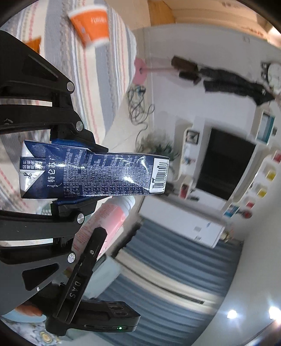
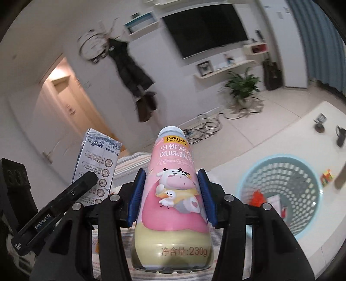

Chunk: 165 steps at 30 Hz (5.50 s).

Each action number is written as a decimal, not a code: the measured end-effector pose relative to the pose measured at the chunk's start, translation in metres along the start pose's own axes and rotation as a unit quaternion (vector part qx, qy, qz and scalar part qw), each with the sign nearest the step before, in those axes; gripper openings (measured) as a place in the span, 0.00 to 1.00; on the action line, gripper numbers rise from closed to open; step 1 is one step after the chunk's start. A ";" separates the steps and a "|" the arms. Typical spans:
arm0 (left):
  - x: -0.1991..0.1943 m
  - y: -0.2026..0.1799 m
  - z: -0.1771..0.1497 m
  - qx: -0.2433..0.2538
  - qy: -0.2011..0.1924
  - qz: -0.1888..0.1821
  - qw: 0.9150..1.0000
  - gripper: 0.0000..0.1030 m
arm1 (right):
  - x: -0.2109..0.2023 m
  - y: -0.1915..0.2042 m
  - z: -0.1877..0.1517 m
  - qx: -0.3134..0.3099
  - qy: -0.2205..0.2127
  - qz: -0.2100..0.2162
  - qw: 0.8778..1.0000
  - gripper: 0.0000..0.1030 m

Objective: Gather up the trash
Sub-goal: 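Carry carton and bottle over the basket and open both tools, then move both open tools back over the bed toward the snack bag and paper, then grasp the orange snack bag with the left tool while the right tool grasps the white patterned paper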

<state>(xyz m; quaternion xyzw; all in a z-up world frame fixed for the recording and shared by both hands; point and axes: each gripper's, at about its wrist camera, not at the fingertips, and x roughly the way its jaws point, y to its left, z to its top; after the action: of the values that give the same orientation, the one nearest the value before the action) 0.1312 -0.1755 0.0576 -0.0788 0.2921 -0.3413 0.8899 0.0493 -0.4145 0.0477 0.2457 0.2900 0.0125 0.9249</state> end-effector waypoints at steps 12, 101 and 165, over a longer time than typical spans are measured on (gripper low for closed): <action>0.153 -0.054 -0.030 0.000 0.117 -0.057 0.992 0.31 | 0.027 -0.158 -0.013 0.094 0.020 -0.112 0.989 0.45; -0.047 0.142 -0.148 -0.043 0.116 0.233 0.965 0.62 | 0.163 0.077 -0.133 -0.192 0.138 -0.113 0.965 0.43; -0.043 0.058 -0.078 0.043 0.050 0.169 0.983 0.32 | 0.065 0.067 -0.093 -0.169 0.079 0.034 0.982 0.14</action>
<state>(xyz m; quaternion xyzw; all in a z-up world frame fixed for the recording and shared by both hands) 0.0933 -0.0989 -0.0058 0.0268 0.3300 -0.2020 0.9217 0.0612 -0.3034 -0.0224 0.0942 0.3473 0.1116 0.9263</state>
